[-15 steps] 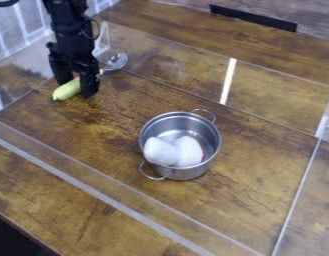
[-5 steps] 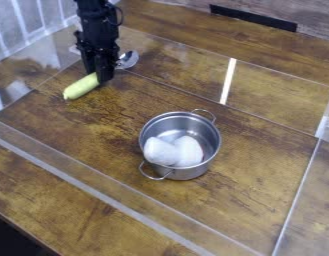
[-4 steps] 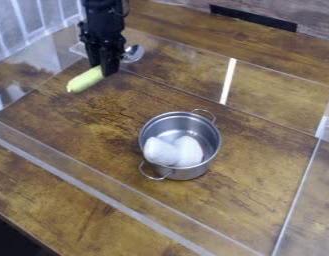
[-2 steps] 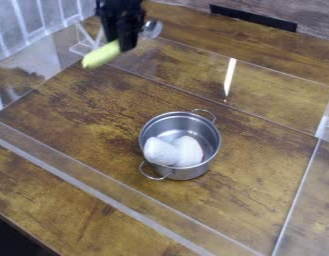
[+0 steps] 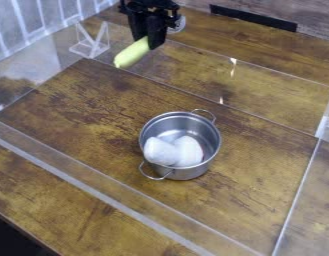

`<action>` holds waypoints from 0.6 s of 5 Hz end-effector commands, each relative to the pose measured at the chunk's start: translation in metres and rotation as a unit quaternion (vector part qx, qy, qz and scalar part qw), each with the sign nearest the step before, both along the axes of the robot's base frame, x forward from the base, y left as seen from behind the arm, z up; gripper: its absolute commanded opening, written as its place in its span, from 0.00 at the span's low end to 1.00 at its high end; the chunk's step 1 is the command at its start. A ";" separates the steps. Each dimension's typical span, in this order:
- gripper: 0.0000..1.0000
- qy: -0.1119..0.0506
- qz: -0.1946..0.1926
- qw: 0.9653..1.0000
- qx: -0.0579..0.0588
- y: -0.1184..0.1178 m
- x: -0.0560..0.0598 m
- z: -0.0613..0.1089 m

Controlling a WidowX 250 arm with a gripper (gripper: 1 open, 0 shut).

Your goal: Move the green spoon to the right

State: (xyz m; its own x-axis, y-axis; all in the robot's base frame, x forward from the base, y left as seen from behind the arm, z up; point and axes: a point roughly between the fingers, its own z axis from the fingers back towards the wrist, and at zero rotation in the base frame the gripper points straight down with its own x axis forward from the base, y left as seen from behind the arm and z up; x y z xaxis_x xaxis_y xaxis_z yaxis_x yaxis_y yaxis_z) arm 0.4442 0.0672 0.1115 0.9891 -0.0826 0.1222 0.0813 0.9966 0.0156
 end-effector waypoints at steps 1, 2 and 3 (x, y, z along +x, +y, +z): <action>0.00 -0.042 0.020 0.999 -0.009 -0.022 -0.003 0.017; 0.00 -0.048 0.044 0.998 -0.022 -0.034 -0.007 -0.002; 0.00 -0.050 0.052 0.997 -0.026 -0.042 -0.005 -0.007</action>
State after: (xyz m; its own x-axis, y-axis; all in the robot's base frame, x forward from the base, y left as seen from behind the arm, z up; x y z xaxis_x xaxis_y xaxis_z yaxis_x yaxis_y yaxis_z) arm 0.4313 0.0320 0.0559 0.9936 0.0424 0.1047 -0.0388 0.9986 -0.0355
